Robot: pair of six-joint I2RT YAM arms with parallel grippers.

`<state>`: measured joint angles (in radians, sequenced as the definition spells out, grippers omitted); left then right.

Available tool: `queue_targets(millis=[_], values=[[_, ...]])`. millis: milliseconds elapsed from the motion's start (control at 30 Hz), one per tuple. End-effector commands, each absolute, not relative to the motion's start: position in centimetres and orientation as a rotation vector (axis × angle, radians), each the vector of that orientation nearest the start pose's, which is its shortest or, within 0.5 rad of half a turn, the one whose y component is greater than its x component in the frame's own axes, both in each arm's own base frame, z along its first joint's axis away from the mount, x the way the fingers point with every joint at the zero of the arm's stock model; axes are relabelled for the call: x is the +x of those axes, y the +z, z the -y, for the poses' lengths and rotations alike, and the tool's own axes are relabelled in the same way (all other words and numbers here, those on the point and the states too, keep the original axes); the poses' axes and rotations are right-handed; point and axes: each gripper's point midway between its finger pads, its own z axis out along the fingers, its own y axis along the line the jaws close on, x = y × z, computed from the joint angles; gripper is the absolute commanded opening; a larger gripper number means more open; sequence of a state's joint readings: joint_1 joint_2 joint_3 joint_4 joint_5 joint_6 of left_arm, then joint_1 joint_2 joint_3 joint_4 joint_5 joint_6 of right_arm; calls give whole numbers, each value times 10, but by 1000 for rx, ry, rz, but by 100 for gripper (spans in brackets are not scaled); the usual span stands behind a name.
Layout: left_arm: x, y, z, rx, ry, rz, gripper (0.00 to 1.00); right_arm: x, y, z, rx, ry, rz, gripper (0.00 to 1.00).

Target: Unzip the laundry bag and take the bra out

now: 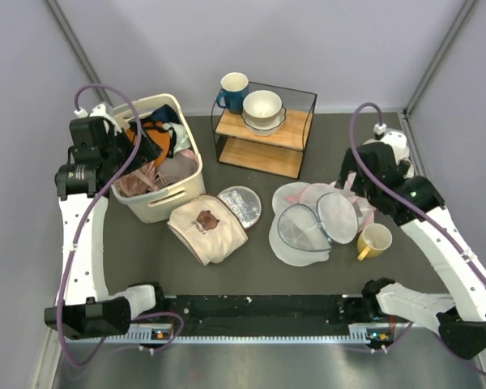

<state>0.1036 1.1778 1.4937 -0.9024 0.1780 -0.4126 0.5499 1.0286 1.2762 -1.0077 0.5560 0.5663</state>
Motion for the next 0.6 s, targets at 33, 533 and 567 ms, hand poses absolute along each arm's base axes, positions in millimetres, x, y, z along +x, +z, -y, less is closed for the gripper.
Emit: queue_targets(millis=[33,533,567], values=[[305,342,18,-407,-381,-2063,99,268,283,-30,406,-121,-2127,99],[292,317,23,-383,-392,-2069,99,263,264,-42,380,-16,-2132,99],[291,318,22,-383,-391,-2065,99,263,264,-42,383,-15,-2129,99]])
